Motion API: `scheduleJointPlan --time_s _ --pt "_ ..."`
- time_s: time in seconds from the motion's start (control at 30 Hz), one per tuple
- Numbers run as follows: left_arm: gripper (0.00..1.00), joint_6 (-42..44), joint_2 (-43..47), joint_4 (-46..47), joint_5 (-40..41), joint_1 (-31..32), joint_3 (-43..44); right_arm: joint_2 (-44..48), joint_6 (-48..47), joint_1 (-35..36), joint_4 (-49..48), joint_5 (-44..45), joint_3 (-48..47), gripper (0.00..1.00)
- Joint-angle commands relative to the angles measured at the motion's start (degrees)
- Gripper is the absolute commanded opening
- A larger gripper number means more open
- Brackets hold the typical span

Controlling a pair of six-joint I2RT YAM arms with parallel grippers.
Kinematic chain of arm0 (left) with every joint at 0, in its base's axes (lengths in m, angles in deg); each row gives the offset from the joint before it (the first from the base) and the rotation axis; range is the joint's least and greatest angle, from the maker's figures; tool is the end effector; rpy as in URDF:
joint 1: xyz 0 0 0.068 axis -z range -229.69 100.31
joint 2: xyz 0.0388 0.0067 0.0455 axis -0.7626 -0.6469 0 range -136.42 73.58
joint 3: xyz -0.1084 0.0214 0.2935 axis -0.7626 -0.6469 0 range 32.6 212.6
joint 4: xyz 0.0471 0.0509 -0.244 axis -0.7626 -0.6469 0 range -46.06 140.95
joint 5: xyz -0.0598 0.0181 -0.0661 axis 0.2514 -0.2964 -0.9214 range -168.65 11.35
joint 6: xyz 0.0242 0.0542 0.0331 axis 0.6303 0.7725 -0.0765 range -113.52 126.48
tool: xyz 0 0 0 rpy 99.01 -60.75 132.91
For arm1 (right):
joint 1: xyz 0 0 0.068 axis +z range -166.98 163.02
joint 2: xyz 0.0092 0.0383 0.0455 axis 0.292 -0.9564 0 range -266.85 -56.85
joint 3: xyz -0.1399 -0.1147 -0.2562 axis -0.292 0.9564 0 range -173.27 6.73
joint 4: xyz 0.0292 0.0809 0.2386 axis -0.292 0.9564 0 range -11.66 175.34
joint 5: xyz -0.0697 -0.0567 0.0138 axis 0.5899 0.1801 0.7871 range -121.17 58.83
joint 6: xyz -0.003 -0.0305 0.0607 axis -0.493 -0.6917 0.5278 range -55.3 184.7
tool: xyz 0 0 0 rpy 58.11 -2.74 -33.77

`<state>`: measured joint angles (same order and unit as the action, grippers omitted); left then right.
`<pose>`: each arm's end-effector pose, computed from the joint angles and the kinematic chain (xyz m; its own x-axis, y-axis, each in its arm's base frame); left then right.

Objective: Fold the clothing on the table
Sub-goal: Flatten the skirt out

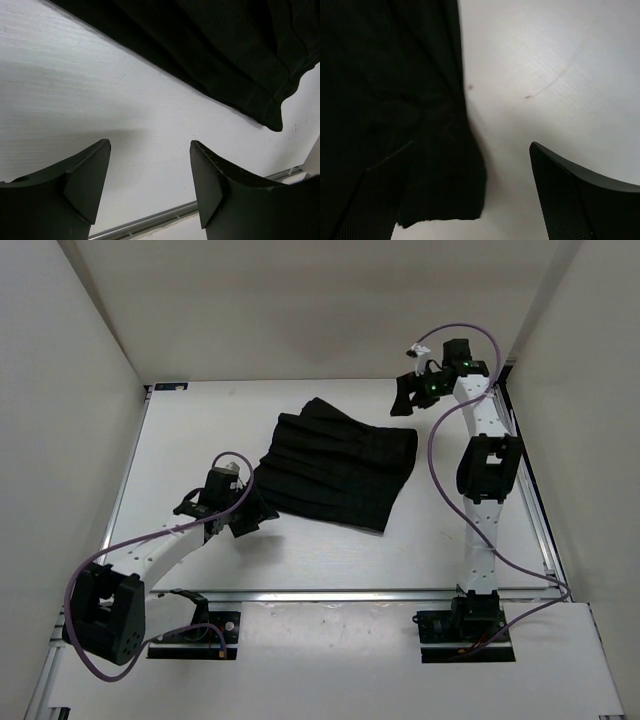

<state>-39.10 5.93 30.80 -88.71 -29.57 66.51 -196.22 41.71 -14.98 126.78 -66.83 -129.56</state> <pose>0.1931 -0.0809 0.2117 -0.8419 -0.4405 -0.3117 -0.2370 0.8208 -0.5197 0.5639 0.0516 0.2672 -0.5677 -0.3373 -0.7510 -0.6653 0.7253 0.1771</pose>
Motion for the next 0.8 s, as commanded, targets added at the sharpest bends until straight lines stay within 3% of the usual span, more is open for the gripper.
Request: scheduleJointPlan --time_s 0.0,0.27,0.4,0.5,0.57,0.6,0.73,0.77 --pt "0.75 -1.26 2.70 1.68 -0.31 -0.52 -1.21 -1.52 -6.37 1.95 16.77 -3.36 -2.24 1.00" --pt "0.75 -2.67 5.25 2.47 -0.83 -1.40 -3.59 -1.96 -10.07 4.24 20.72 -0.38 -0.82 0.97" --pt "0.76 -2.93 6.13 2.30 -0.74 -1.66 -4.38 -2.48 -9.19 4.42 20.64 0.33 -0.21 0.87" --pt "0.76 -3.19 6.31 2.56 -1.36 -2.45 -4.82 -2.48 -9.80 4.77 20.37 2.34 0.32 0.61" --pt "0.76 -3.11 6.31 2.56 -0.93 -1.93 -4.99 -2.48 -9.80 4.94 20.46 3.49 0.41 0.36" --pt "0.76 -3.02 6.40 2.56 -1.18 -2.10 -5.00 -2.83 -9.54 4.94 20.55 3.75 0.24 0.33" --pt "0.76 -3.28 6.75 2.83 -1.62 -2.54 -5.52 -2.93 -8.66 4.86 19.94 5.95 0.58 0.43" --pt "0.75 -3.20 6.75 2.83 -1.89 -2.37 -5.70 -2.92 -8.40 4.94 19.93 6.21 0.76 0.53"
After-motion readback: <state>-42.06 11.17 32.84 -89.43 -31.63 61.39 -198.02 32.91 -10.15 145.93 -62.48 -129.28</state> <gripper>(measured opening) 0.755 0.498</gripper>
